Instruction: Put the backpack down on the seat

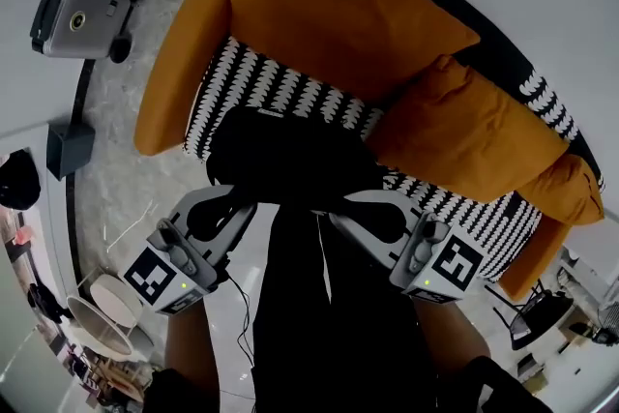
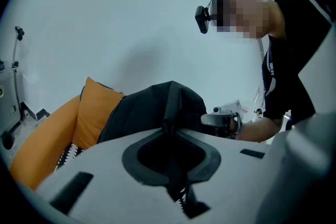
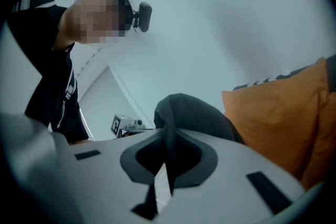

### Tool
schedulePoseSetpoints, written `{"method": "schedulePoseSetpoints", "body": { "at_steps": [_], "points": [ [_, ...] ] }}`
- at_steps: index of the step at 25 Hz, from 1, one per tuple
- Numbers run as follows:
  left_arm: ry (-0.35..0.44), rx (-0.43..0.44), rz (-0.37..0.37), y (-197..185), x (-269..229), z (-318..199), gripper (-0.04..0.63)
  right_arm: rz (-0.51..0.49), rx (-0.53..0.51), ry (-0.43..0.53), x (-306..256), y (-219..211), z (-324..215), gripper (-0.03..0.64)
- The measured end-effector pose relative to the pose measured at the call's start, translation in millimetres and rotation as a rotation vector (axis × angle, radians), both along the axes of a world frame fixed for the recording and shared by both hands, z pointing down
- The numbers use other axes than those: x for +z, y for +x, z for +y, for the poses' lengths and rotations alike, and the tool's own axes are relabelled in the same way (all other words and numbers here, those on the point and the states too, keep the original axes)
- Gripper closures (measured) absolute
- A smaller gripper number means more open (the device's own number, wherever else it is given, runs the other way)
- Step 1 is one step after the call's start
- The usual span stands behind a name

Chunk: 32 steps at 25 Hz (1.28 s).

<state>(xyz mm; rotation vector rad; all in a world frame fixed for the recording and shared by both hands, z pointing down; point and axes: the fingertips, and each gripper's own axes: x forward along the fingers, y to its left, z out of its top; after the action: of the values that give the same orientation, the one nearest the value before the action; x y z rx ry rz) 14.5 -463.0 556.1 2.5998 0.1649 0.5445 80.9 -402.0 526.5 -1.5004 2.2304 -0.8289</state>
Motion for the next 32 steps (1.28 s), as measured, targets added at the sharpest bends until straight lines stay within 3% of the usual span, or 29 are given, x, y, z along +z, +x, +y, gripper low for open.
{"method": "schedulePoseSetpoints", "body": {
  "at_steps": [4,9,13,25,29,32],
  "points": [
    [0.007,-0.001,-0.02,20.5,17.8,-3.8,0.565,-0.018,0.016,-0.012,16.7,18.5,-2.6,0.588],
    [0.003,-0.015,0.034,49.5,18.7,-7.8,0.565,-0.01,0.009,-0.028,30.3,37.0,-2.1,0.588],
    [0.026,0.035,-0.051,60.5,37.2,-7.1,0.565,-0.007,0.025,-0.048,41.6,54.5,-2.8,0.588],
    [-0.008,0.099,0.031,113.4,54.7,-35.3,0.565,0.005,0.131,-0.048,62.2,109.9,-33.3,0.588],
    [0.038,0.106,0.012,130.0,67.2,-45.7,0.565,0.056,0.179,-0.083,79.7,126.3,-36.5,0.588],
    [0.125,0.147,-0.036,143.0,72.7,-46.3,0.565,0.083,0.219,-0.103,85.5,140.2,-42.0,0.588]
  ]
}}
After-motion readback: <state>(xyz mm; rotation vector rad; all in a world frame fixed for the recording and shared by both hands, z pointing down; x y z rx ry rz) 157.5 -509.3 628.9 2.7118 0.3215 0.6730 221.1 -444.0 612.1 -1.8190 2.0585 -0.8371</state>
